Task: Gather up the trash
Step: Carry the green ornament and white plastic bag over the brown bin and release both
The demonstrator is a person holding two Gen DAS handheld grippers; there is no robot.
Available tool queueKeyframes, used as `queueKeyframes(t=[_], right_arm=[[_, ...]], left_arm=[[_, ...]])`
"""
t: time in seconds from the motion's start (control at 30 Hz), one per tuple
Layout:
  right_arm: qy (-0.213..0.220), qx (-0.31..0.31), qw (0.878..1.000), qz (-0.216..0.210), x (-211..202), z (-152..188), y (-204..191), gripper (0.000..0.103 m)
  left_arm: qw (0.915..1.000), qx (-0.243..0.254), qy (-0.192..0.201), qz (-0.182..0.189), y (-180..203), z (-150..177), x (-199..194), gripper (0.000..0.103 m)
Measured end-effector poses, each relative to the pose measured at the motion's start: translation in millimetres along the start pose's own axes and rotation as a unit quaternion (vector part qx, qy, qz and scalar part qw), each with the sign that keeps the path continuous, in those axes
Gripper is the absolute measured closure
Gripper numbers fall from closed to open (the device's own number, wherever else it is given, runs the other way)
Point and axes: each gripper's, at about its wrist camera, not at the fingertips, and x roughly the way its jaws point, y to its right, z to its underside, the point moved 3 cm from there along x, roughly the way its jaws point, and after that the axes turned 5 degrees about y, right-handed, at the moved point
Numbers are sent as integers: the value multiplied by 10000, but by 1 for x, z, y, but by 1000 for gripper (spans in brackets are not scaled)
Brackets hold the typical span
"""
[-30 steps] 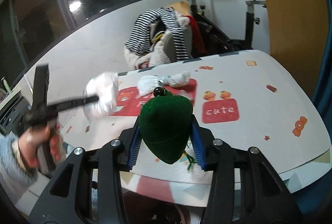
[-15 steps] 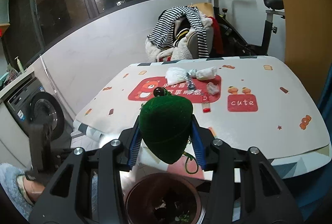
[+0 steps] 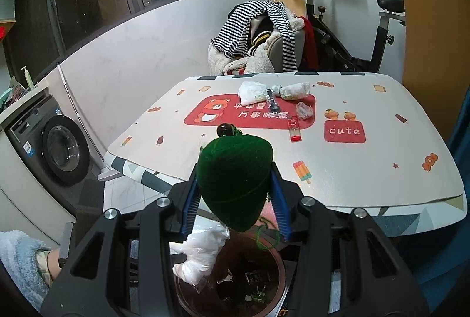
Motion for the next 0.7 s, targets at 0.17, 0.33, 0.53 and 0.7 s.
queueKeyframes(t=[0.17, 0.33, 0.53, 0.7], right_arm=[[-74, 8, 10000, 3, -1, 8, 0, 57], [-142, 84, 9995, -266, 4, 21, -1, 57], [-532, 188, 9970, -526, 24, 55, -6, 56], [-916, 139, 9945, -498, 47, 89, -14, 56]], left_arm=[[9997, -56, 252, -45, -1, -6, -10, 35], [9952, -266, 816, -460, -15, -12, -38, 25], [9840, -136, 1475, -990, -18, -7, -71, 16], [9765, -162, 1701, -1317, -21, 4, -80, 12]])
